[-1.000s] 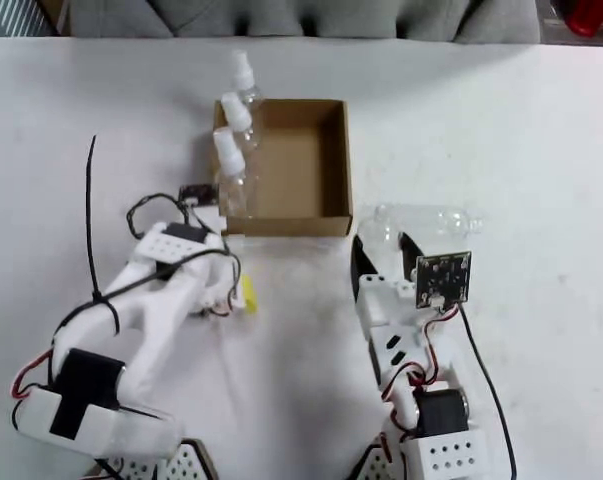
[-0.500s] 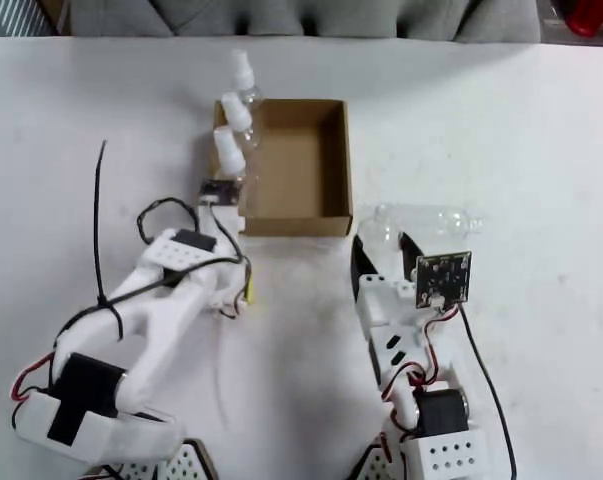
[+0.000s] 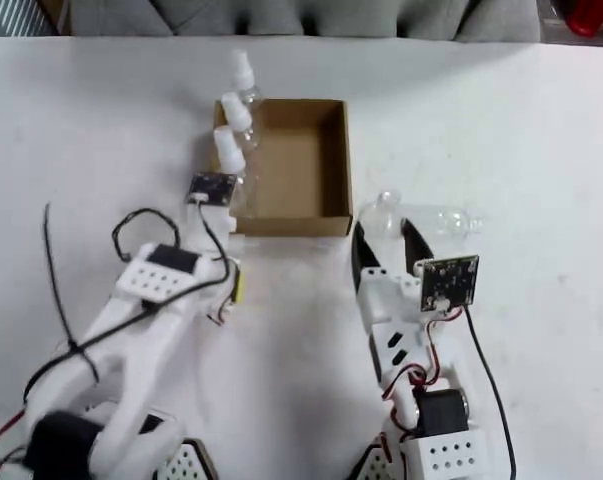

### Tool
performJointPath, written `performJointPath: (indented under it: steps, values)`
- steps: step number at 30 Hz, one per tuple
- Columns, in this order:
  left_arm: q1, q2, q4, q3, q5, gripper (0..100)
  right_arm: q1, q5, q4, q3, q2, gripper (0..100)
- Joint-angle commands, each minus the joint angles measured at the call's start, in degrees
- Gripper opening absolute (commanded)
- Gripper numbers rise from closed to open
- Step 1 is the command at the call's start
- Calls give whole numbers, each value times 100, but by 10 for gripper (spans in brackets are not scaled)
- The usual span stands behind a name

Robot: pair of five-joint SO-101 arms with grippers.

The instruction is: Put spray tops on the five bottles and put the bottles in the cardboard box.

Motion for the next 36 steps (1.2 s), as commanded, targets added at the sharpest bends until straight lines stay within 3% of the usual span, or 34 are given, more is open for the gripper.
performJointPath:
  steps: [1, 12, 21, 27, 29, 36]
  values:
    - [-40, -831, -273, 167, -79, 26, -101, -62, -620, 44, -48, 15]
    - [-840, -2492, -651, 809, -62, 27, -1648, -62, -848, 44, -40, 15]
    - [-1446, -3952, -1231, 941, -44, 28, -1745, -62, -505, 44, -40, 15]
    - [-1437, -5033, -1266, 914, -44, 28, -1833, -18, -145, 44, -40, 15]
    - [-1437, -5270, -1644, 897, -44, 28, -1956, -18, -136, 44, -40, 15]
    - [-1429, -5429, -4097, 888, -35, 24, -2589, -18, -549, 44, -40, 15]
